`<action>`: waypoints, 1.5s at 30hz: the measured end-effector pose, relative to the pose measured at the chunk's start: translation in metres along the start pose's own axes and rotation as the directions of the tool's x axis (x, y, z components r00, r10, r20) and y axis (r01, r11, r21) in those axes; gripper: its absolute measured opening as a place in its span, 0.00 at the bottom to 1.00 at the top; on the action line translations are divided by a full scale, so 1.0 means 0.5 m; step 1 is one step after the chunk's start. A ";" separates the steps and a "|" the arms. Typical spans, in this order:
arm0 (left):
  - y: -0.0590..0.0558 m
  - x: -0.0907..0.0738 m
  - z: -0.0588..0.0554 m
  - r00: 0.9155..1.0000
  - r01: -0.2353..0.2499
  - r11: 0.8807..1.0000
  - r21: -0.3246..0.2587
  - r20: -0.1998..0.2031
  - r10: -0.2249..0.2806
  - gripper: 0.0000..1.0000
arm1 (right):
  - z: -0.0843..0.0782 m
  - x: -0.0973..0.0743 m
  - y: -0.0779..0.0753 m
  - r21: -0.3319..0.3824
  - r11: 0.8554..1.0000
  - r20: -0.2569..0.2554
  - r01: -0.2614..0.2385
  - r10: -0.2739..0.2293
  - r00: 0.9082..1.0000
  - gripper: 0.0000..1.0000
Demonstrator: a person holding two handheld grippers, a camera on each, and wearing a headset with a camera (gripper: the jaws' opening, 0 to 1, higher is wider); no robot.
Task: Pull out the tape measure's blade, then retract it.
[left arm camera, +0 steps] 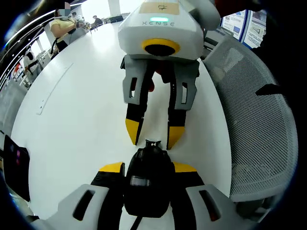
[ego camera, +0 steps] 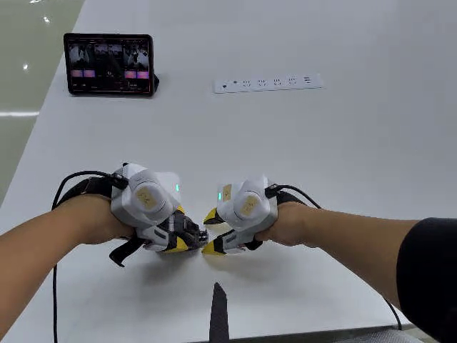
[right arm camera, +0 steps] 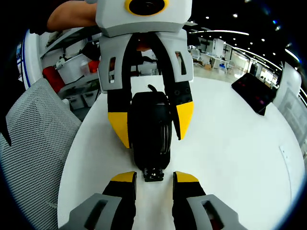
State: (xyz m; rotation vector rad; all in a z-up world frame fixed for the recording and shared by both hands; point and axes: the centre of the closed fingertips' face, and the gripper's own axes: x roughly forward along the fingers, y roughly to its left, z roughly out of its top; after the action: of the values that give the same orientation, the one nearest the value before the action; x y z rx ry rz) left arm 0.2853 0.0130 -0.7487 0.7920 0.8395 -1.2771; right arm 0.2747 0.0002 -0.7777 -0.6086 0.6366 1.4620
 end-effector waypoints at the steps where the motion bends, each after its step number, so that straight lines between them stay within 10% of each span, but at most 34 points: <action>1: 0.000 0.000 0.000 1.000 0.002 1.000 0.000 0.001 -0.002 0.32 | 0.000 0.001 0.000 0.000 1.000 0.001 0.000 0.000 1.000 0.20; 45: -0.001 -0.003 0.002 0.999 0.000 1.000 -0.016 0.033 0.000 0.33 | -0.017 -0.007 0.001 0.013 0.999 -0.090 -0.039 0.041 0.995 0.10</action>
State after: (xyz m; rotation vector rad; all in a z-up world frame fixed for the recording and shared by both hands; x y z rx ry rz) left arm 0.2848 0.0130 -0.7470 0.7566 0.8219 -1.2790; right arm 0.2738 -0.0085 -0.7812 -0.6595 0.7309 1.4735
